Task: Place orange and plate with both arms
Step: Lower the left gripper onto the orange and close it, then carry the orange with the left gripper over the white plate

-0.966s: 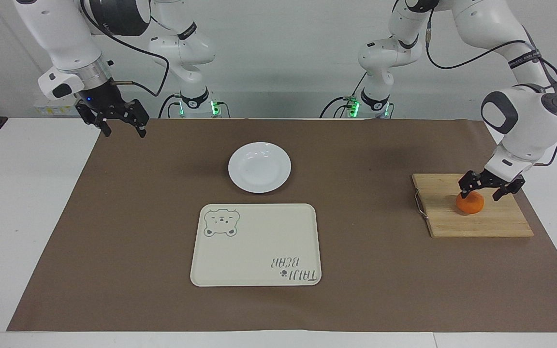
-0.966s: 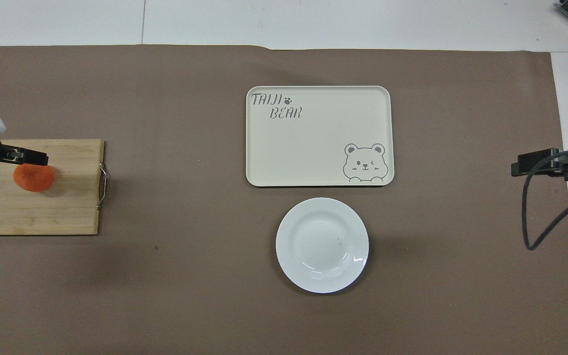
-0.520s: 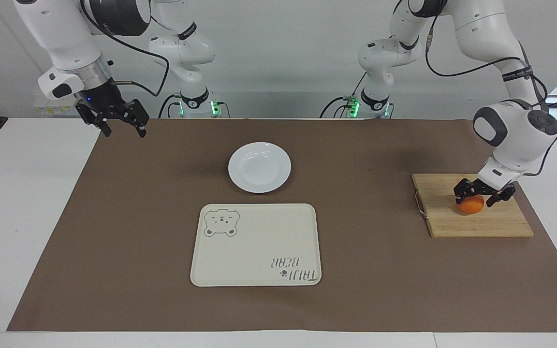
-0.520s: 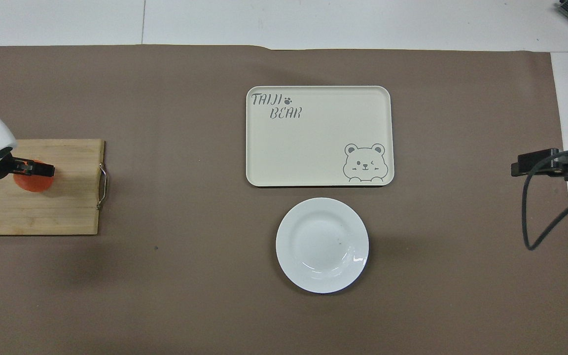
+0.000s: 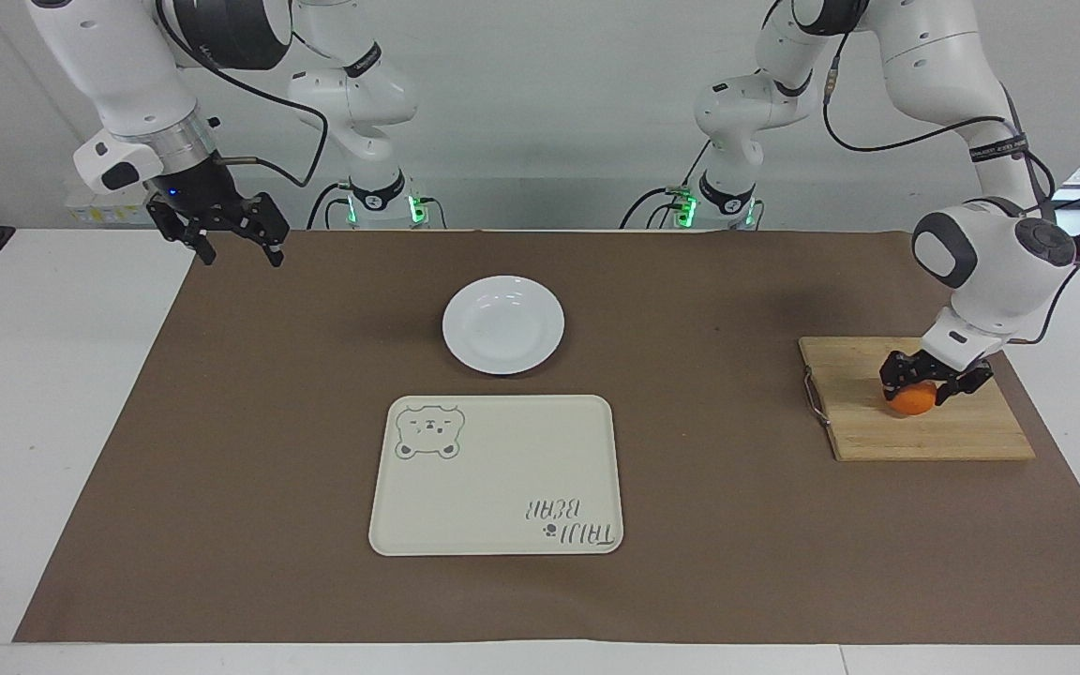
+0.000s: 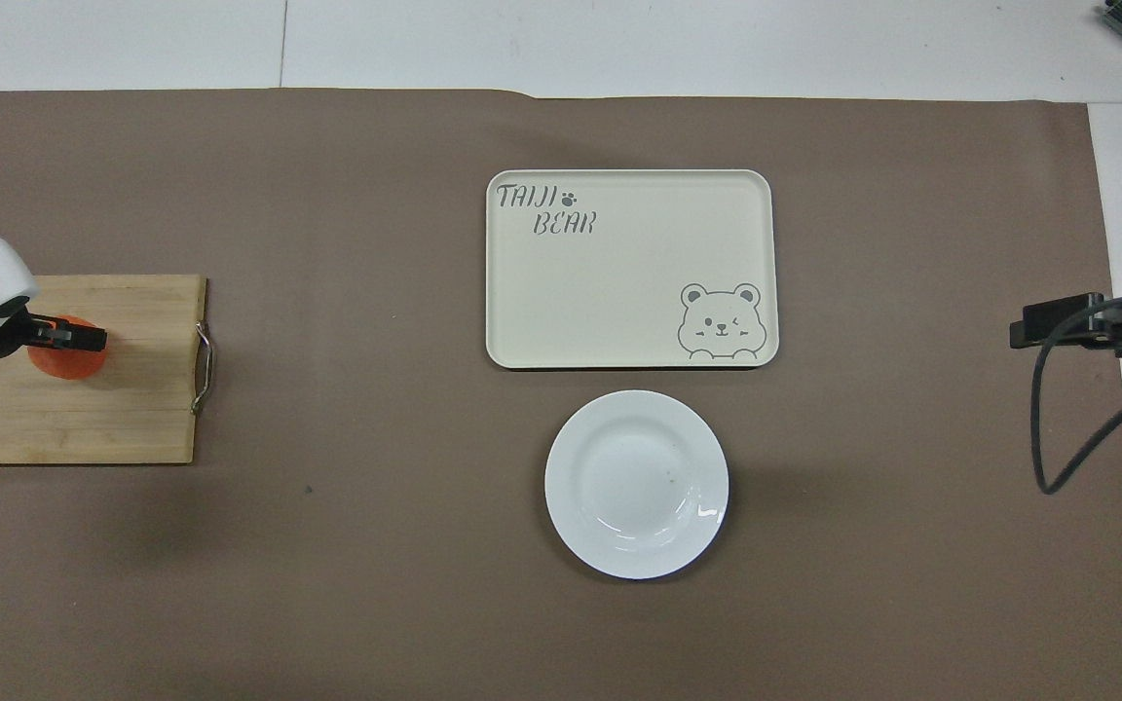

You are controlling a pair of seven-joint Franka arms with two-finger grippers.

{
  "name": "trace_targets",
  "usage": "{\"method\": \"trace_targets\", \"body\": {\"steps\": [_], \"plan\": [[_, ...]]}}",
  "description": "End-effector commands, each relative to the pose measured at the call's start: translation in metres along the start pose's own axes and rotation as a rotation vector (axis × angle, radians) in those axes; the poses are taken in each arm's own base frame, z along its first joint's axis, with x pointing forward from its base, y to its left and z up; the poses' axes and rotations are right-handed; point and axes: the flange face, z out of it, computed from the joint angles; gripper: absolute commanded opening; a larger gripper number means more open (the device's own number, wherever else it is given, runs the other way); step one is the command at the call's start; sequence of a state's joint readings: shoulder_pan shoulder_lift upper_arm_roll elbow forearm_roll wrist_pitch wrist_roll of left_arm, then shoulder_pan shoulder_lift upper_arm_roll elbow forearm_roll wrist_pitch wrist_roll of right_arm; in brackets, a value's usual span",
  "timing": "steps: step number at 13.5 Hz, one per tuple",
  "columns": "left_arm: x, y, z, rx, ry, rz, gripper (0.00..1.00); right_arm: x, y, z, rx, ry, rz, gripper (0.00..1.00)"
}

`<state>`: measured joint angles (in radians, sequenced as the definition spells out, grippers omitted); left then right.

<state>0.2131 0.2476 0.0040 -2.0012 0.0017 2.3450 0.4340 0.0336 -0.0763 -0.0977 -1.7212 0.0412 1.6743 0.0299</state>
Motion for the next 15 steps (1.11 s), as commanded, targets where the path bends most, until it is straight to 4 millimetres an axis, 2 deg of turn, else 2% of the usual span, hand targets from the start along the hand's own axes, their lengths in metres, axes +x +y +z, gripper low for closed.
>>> {"method": "trace_targets", "body": {"steps": [1,4,9,11,14,15], "plan": [[-0.001,0.0,-0.004,0.002,0.016,0.02,0.0,-0.001,0.0,-0.003,-0.012,-0.002,-0.014,1.0],[0.008,0.015,-0.03,0.014,0.048,0.044,0.0,-0.001,0.0,-0.003,-0.012,-0.002,-0.014,1.0],[0.026,0.08,-0.112,0.026,0.119,0.145,0.0,-0.001,0.0,-0.003,-0.012,-0.002,-0.014,1.0],[0.026,0.104,-0.128,0.017,0.116,0.161,0.0,-0.001,0.0,-0.003,-0.012,-0.002,-0.014,1.0],[0.028,0.172,-0.14,-0.019,0.071,0.123,0.0,-0.001,0.0,-0.003,-0.012,-0.002,-0.014,1.0],[0.026,0.203,-0.141,-0.032,0.039,0.146,0.0,-0.001,0.0,-0.003,-0.012,-0.002,-0.014,1.0]]}}
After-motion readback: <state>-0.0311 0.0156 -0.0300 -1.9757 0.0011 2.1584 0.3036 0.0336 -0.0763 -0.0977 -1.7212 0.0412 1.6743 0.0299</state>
